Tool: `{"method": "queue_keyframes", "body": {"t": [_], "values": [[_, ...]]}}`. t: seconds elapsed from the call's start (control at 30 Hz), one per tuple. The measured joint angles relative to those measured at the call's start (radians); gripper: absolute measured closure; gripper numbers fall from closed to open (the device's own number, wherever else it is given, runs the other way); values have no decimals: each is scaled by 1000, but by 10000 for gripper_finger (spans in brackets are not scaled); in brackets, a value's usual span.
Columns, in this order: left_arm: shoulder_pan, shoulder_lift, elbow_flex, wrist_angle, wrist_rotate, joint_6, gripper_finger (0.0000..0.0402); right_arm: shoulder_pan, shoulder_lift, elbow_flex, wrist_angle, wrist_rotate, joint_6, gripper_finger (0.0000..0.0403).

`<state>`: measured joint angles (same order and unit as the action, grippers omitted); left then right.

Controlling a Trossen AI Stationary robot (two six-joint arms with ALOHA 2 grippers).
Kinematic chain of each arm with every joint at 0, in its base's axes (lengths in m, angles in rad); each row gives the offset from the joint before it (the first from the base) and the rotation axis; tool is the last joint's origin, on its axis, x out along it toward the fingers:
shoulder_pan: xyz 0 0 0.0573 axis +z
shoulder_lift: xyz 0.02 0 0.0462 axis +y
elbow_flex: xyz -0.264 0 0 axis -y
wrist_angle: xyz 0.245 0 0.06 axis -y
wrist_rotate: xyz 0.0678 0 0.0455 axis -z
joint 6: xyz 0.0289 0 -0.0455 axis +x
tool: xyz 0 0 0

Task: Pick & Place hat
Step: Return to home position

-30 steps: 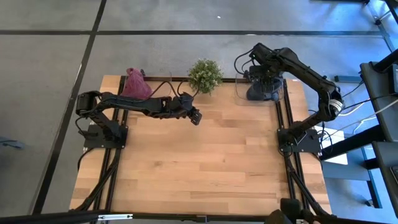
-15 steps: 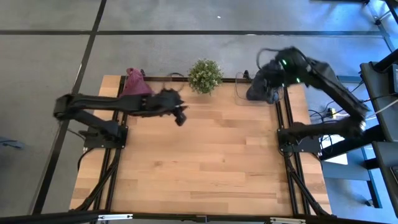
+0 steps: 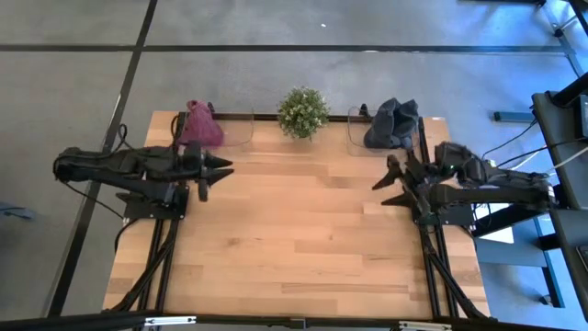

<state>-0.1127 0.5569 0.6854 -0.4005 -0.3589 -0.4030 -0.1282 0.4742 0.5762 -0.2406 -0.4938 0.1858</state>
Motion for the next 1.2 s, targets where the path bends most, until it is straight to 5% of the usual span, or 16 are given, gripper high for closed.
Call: {"method": "queue_keyframes", "body": {"t": [0.27,0.67,0.93,1.2], "values": [[-23,-215,-283,385,199,117,279,37,-158,-343,407,4,105,163],[103,-558,-592,441,249,74,277,-25,-328,-502,400,-23,147,163],[168,-556,-673,537,352,64,278,-56,-466,-503,333,-23,112,163],[206,-557,-677,556,390,92,279,-57,-473,-503,306,-21,97,163]]}}
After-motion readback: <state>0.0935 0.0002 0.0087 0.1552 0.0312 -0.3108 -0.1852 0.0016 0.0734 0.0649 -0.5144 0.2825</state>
